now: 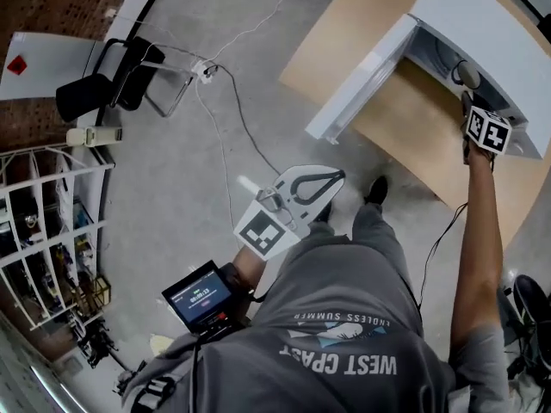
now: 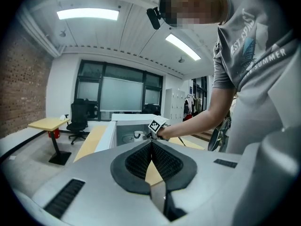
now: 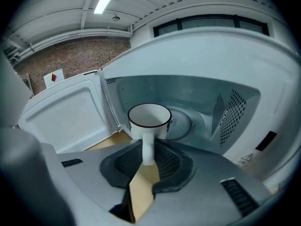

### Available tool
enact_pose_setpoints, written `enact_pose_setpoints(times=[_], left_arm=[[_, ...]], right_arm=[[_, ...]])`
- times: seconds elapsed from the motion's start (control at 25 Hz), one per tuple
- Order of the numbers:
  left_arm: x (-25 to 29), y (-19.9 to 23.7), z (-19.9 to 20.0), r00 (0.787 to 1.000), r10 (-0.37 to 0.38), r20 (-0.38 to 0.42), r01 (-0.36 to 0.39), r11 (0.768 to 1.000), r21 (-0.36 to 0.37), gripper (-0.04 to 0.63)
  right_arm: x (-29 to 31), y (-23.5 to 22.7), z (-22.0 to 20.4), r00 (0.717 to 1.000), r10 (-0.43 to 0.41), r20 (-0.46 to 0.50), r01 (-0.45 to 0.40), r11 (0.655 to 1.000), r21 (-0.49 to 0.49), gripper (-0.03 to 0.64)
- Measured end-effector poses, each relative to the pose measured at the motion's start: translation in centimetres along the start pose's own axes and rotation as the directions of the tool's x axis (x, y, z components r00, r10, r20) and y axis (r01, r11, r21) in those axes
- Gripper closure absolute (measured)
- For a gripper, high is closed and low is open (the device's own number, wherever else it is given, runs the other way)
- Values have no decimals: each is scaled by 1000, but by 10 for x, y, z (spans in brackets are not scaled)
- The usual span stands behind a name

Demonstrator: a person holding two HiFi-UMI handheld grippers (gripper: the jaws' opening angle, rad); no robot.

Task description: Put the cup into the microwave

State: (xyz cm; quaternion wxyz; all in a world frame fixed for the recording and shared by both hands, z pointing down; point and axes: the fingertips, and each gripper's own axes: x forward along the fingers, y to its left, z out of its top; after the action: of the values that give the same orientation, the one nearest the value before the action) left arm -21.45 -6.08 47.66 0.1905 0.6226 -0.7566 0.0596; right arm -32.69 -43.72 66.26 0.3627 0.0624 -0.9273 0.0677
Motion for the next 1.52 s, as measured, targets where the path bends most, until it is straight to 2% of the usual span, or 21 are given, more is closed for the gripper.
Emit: enact_pose_setpoints(times=[0.08,0.2,0.32,0.56,0.76,0.96,1.24,1.52], left_arm=[[-2,4,11,999,-32,39,31,999,21,575],[-8,-3,6,996,-53,78,47,996,71,575],[-11,-4,-11,998,-35,58,31,996,82,575],[-11,4,-21,998,-34,48,31,997,74,575],[-19,-4,-32,998,-62,12,60,989,134,575],[-12,-4,-3,998,-65,20,63,993,102,575],[-8,-4,-7,998,-55,9,54,998,29,575],[-3,-4,-11,998,-58,3,58,998,19,575]], right_arm=[[-7,-7,15,999,-45,17,45,999,-8,540],[-7,-7,10,996,-77,46,78,997,-11,540],[15,0,0,995,-77,65,78,997,-15,540],[30,-6,11,983,-117,139,121,992,-19,540],[33,-12,3,969,-145,198,146,989,11,540],[20,-21,35,966,-148,214,150,989,5,540],[23,-24,42,962,-151,229,154,988,3,540],[33,-25,39,957,-127,261,137,990,-20,540]])
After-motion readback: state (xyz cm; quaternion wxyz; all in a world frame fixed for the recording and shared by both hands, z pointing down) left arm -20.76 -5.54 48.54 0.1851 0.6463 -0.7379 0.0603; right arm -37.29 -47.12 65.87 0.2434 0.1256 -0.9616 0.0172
